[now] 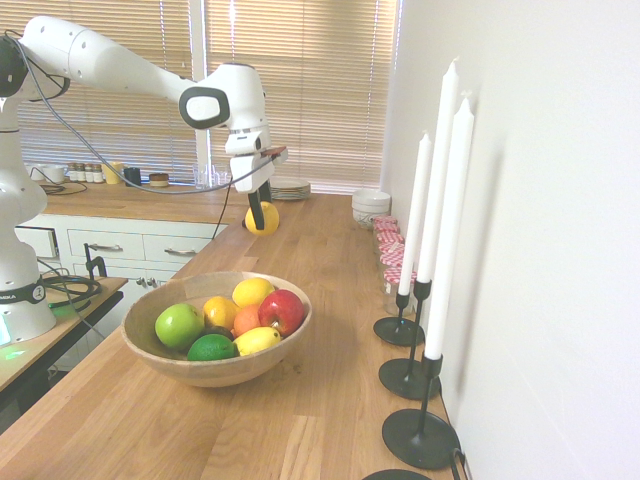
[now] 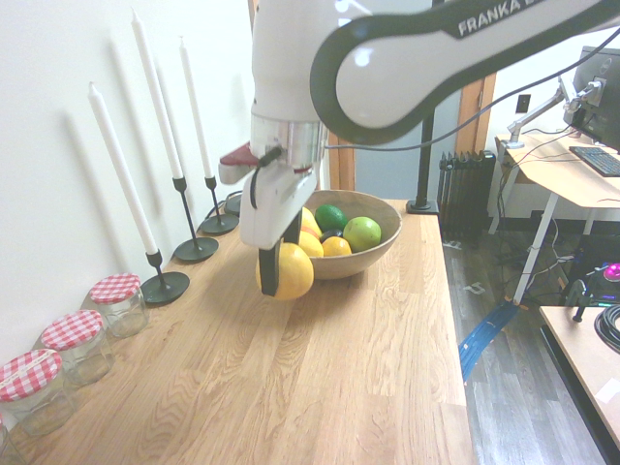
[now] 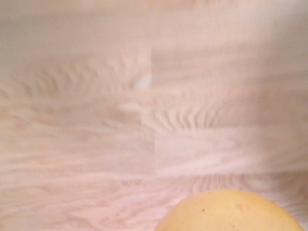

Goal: Take round pear out of the basket

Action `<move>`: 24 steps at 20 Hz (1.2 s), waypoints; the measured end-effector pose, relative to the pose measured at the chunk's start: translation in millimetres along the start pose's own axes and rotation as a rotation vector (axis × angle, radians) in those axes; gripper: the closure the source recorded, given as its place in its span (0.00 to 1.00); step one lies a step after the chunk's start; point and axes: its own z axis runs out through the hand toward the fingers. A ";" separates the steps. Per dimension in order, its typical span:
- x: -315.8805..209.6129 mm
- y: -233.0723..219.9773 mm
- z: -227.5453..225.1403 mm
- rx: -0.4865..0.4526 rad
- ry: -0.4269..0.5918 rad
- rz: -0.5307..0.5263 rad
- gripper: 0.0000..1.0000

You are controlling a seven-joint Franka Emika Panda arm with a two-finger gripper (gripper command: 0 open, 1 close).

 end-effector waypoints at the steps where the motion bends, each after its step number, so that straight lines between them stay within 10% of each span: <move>1: -2.0 3.3 10.5 -0.004 -0.002 0.003 1.00; 24: -0.9 10.6 105.1 -0.040 0.001 0.040 1.00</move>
